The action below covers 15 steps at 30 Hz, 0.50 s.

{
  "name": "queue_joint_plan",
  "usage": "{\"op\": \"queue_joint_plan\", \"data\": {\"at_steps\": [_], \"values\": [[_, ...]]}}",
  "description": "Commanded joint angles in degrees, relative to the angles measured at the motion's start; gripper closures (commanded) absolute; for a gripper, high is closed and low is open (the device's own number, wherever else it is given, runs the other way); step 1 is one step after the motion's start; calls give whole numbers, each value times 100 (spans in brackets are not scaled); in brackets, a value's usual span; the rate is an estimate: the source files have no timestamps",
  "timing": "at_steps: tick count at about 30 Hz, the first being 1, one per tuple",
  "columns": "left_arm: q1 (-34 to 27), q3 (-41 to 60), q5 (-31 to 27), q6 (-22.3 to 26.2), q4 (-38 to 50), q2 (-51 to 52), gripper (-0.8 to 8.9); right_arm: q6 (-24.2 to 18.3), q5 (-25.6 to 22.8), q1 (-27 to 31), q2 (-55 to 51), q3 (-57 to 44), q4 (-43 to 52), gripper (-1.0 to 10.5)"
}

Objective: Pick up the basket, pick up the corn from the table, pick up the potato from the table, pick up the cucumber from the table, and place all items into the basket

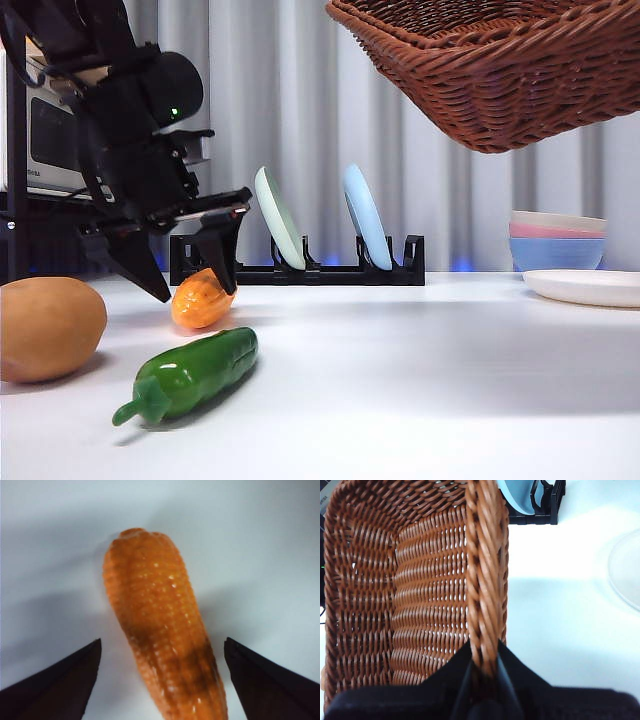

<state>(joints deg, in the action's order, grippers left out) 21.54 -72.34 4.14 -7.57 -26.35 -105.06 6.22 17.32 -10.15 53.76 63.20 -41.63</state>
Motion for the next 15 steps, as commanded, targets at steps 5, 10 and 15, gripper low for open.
{"op": "queue_joint_plan", "data": {"at_steps": [5,10,15], "values": [[66,-13,66,83,254,-96,595,144,15,-4,9,-13,103,959],[70,-15,181,538,232,-39,821,144,13,-4,164,-13,118,959],[9,-15,96,575,-105,675,821,146,33,-4,651,-13,315,959]]}}
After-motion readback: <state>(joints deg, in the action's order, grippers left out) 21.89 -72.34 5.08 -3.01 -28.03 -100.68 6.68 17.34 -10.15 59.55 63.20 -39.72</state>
